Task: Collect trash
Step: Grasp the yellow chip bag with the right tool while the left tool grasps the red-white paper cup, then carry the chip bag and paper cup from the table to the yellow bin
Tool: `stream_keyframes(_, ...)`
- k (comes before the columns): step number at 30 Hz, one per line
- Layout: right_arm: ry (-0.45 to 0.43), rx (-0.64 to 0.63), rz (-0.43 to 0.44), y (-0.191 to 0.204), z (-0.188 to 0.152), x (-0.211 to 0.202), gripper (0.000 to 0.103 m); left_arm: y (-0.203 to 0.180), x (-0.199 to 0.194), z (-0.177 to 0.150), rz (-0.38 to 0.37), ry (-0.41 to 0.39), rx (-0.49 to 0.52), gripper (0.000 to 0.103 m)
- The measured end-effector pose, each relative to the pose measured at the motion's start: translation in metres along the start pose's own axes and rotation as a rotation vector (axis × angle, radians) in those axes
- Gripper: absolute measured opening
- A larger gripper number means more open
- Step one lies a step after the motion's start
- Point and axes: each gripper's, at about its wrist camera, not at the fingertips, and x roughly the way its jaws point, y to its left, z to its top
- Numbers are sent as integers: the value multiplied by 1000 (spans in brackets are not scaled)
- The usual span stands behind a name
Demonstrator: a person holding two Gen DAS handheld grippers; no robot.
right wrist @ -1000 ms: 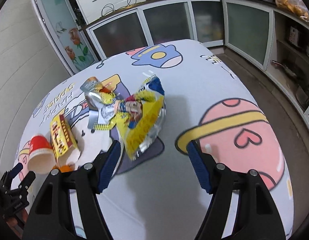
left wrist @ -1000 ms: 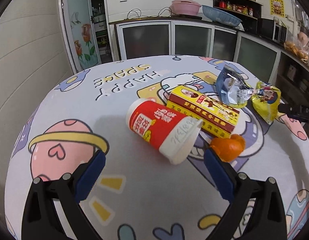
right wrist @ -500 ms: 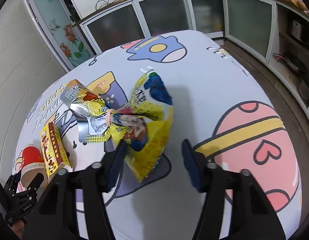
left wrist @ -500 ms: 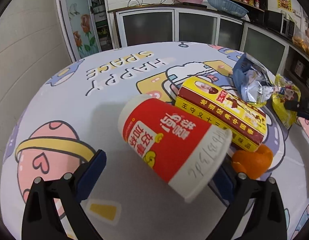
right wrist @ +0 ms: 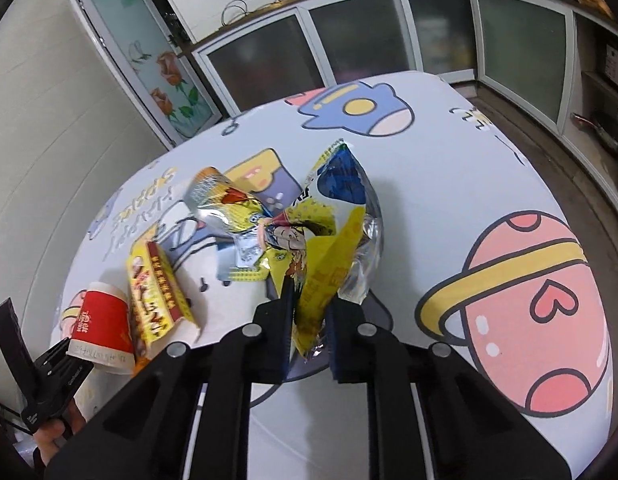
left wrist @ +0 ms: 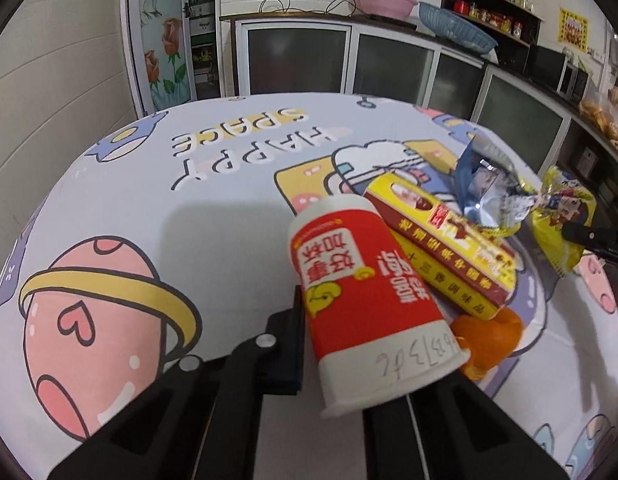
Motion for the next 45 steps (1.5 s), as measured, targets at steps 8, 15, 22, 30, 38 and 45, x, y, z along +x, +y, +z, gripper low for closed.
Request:
stream_keyframes(8,-28,-17,28,9,0,-26,6,2,-31,1,-21,-47,1,2)
stream_keyframes(15,-42,-24,46,15,-6,-49,5,6,-53,-4,-41,-63,-15,2)
stream_keyframes(22,-50,-33,53,16,-18,-75,5,9,-79,-14,-60,-84,-21,2)
stream_keyframes(30,-64,-56,74,15,-44,-115,5,-4,-117,-32,-114,-115,0,2)
stream_keyframes(38,-81,-50,78,1,-90,-168,5,-32,-149,-59,-205,-126,41,2)
stream_keyframes(45,-95,-32,66,-21,-137,-213,5,-72,-171,-85,-285,-128,104,2)
